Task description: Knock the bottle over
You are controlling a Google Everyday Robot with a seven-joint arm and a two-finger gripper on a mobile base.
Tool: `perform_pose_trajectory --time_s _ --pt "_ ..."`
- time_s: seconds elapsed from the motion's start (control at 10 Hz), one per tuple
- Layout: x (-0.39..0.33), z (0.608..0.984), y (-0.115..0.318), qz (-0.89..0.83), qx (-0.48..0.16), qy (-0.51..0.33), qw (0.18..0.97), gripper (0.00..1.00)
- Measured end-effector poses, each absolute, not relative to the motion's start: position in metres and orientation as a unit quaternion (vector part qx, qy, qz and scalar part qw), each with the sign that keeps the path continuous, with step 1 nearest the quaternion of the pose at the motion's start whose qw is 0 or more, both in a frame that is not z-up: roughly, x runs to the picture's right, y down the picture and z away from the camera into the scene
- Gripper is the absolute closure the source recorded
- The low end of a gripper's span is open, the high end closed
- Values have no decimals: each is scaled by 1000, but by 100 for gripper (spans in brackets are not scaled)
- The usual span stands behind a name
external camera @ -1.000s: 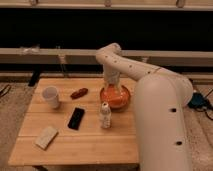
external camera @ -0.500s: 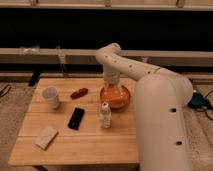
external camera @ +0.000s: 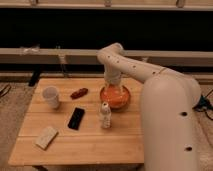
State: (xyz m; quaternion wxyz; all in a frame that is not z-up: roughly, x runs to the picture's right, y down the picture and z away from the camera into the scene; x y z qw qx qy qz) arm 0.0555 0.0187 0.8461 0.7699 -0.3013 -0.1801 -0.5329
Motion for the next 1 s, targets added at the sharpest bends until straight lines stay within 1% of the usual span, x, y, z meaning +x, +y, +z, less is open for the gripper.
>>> perform_pose_trajectory --time_s 0.5,1.0 --pt "28 773 53 -563 -230 -257 751 37" --pt "-9 741 77 -601 -215 -300 709 37"
